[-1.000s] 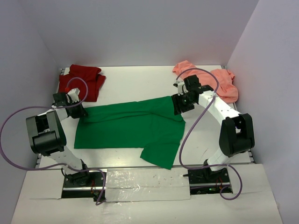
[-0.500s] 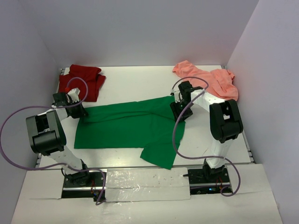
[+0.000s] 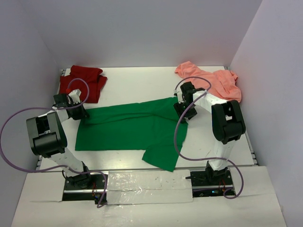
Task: Fold and stack the t-shirts
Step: Fold the tshirt
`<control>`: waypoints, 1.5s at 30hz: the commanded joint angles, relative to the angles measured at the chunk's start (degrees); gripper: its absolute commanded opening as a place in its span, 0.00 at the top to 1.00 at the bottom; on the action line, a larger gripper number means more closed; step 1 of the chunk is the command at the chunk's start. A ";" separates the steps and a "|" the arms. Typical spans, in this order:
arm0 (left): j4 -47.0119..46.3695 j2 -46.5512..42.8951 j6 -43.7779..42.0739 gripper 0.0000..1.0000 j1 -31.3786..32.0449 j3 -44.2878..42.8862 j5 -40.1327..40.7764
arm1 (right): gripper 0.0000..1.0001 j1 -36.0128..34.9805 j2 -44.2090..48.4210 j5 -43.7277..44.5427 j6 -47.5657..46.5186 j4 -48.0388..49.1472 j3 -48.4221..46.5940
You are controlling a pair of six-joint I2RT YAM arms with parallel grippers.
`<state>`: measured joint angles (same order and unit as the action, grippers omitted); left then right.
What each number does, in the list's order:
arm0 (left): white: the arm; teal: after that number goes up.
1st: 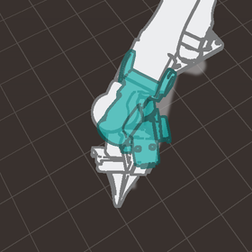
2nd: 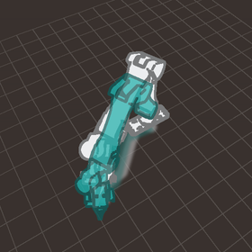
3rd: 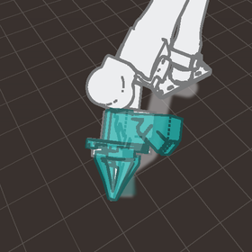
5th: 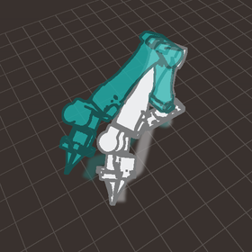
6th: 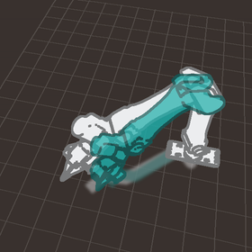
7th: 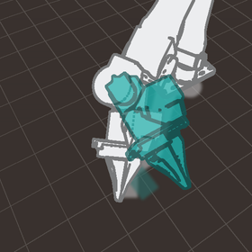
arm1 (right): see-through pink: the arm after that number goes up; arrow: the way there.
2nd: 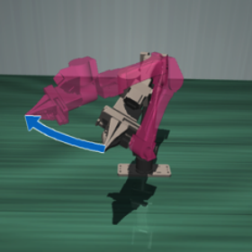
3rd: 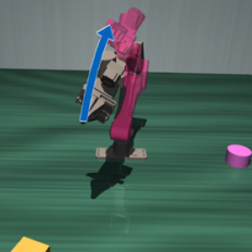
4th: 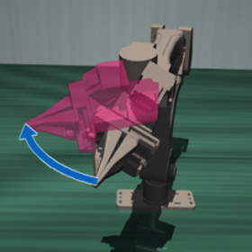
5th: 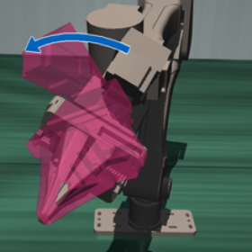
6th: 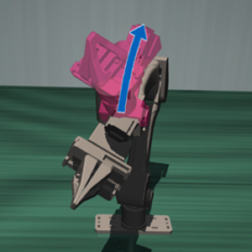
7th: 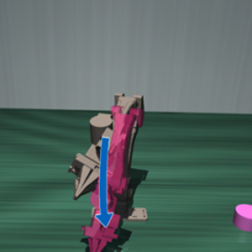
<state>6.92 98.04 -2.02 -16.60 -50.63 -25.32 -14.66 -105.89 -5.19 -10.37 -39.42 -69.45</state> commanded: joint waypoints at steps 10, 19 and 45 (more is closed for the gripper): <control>-0.33 -1.45 -0.88 1.00 0.08 -0.43 -1.75 | 0.60 -0.20 2.35 -2.54 -0.70 1.80 -1.13; -0.06 -1.71 -0.97 1.00 0.08 -0.43 -2.01 | 1.00 -0.29 3.05 -2.55 -1.14 1.98 -0.51; -8.74 -11.20 1.14 1.00 -1.41 -4.30 7.74 | 1.00 -1.25 10.09 14.33 -6.94 13.31 -1.12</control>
<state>4.27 89.01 -1.65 -16.99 -52.90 -20.97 -15.88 -98.80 4.54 -15.25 -30.13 -69.28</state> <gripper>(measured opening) 0.009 0.023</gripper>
